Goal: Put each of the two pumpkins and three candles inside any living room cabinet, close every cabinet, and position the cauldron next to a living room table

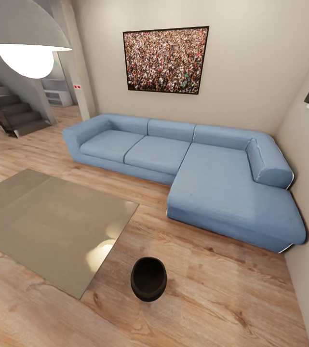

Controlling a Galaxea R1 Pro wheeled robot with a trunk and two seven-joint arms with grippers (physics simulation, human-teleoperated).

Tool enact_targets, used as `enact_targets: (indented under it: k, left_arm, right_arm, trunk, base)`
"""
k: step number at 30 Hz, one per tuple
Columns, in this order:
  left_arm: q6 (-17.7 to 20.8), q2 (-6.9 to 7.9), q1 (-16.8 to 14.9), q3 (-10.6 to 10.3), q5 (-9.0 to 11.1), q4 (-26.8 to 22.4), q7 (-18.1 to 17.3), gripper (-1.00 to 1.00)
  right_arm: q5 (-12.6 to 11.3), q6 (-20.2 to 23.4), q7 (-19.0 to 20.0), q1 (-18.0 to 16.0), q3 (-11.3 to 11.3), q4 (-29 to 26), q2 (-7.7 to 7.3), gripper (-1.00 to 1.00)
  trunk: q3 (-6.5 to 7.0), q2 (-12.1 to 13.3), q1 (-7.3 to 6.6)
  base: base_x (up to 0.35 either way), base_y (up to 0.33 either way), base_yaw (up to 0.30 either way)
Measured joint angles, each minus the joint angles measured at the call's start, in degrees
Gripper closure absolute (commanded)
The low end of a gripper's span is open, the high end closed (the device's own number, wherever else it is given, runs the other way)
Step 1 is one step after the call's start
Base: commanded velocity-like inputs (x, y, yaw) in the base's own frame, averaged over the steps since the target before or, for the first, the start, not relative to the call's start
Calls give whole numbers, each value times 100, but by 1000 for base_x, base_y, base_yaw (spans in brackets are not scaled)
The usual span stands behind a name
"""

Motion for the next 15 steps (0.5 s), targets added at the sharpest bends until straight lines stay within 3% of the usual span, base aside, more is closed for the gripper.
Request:
enact_targets:
  k: [15]
  left_arm:
    - [0,0,0,0,-1,0,41,-100]
  right_arm:
    - [3,0,0,0,0,0,4,-100]
  trunk:
    - [137,0,0]
  base:
    - [0,0,0]
